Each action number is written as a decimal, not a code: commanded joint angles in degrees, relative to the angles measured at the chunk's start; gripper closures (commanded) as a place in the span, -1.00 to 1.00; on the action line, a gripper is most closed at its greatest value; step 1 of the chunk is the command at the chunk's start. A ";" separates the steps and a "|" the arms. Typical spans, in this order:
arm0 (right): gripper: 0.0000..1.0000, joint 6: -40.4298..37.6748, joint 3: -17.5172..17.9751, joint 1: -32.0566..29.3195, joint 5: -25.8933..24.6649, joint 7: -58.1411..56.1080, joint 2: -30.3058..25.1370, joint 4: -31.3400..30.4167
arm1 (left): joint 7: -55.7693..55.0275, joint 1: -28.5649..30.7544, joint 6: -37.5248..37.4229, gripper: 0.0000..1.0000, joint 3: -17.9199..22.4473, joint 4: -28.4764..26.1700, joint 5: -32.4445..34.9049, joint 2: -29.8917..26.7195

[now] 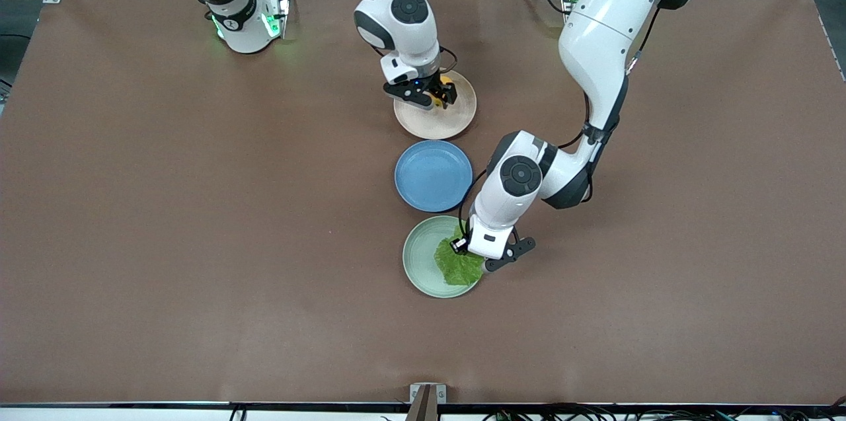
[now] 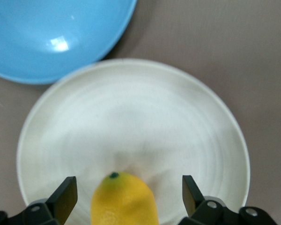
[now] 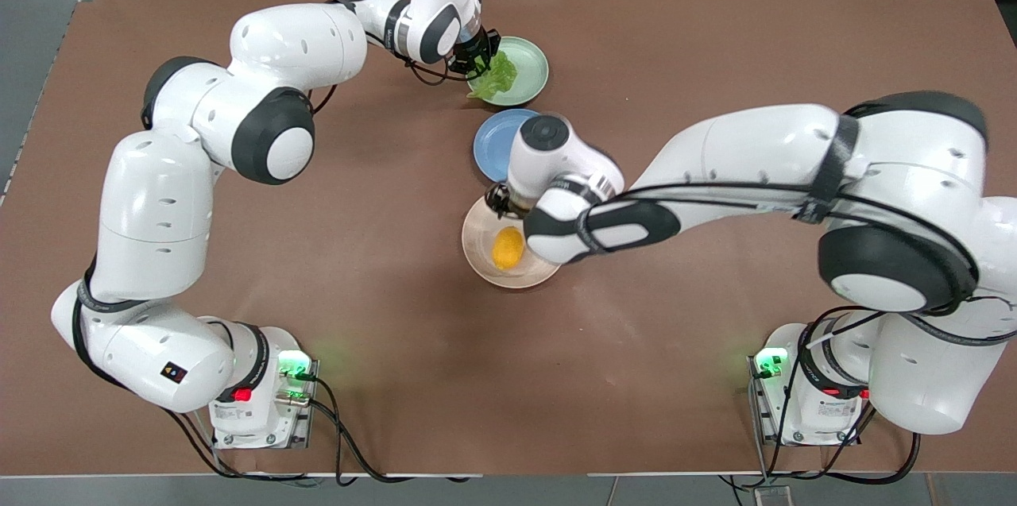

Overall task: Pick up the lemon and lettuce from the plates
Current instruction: 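Lift the lettuce with the left gripper while the right gripper carries the lemon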

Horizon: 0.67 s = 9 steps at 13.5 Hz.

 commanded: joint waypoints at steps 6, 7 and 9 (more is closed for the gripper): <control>-0.78 0.48 -1.27 4.12 -3.79 5.28 0.99 0.62 | -0.39 0.31 -0.01 1.00 0.16 1.27 -0.80 -2.63; -0.66 0.57 -1.27 4.12 -3.79 5.28 0.99 0.62 | -0.39 0.57 -0.18 1.00 0.16 1.27 -0.80 -3.77; -0.24 0.92 -1.27 4.20 -3.88 5.28 0.99 0.62 | -0.30 1.01 -0.88 1.00 0.07 0.92 -1.07 -7.28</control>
